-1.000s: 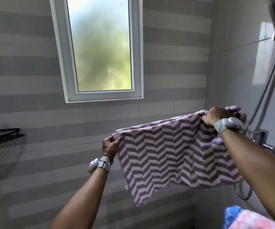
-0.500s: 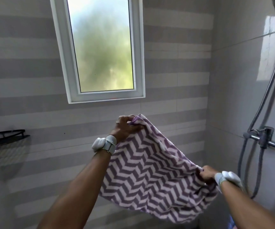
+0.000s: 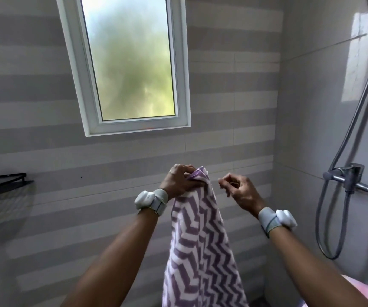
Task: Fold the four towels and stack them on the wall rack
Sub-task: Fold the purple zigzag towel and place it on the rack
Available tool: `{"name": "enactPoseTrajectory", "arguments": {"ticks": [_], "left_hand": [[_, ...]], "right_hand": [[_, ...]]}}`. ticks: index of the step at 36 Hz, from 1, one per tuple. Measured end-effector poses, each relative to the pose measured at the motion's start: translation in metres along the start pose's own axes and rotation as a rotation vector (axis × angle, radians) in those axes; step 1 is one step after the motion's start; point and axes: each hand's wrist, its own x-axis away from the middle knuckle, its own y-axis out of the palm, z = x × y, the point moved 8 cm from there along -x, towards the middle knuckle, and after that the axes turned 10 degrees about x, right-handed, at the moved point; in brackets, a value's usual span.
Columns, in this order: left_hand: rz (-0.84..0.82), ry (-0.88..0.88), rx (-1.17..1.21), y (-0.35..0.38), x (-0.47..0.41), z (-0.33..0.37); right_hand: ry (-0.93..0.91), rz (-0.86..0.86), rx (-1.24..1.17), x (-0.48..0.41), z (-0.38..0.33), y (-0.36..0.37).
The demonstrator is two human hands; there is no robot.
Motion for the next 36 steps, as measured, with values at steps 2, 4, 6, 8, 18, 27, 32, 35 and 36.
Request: {"name": "enactPoseTrajectory", "arguments": {"ticks": [2,4,6,8,18,27,32,35,36], "left_hand": [[-0.003,-0.002,-0.012,0.001,0.001,0.000],[0.000,0.015,-0.035,0.000,0.002,0.001],[0.008,0.027,-0.048,-0.003,0.003,0.002],[0.009,0.036,-0.055,-0.005,0.003,0.002],[0.014,0.017,-0.067,-0.012,0.011,-0.002],[0.026,0.007,-0.064,-0.014,0.015,-0.006],[-0.003,0.012,-0.047,-0.011,0.016,-0.004],[-0.039,-0.034,0.046,-0.009,0.019,-0.005],[-0.048,-0.052,0.075,-0.009,0.019,-0.006]], "right_hand": [[-0.053,0.027,-0.019,-0.003,-0.022,-0.002],[-0.099,0.059,-0.029,-0.005,-0.038,-0.005],[-0.158,0.058,-0.031,-0.005,-0.055,-0.005],[-0.196,0.045,-0.014,-0.006,-0.064,-0.002],[-0.267,-0.005,0.167,-0.015,-0.077,0.016],[-0.291,-0.028,0.203,-0.013,-0.087,0.024],[-0.289,-0.026,0.201,-0.011,-0.090,0.022],[-0.297,-0.014,0.201,-0.009,-0.092,0.018],[-0.295,-0.016,0.193,-0.008,-0.092,0.017]]}}
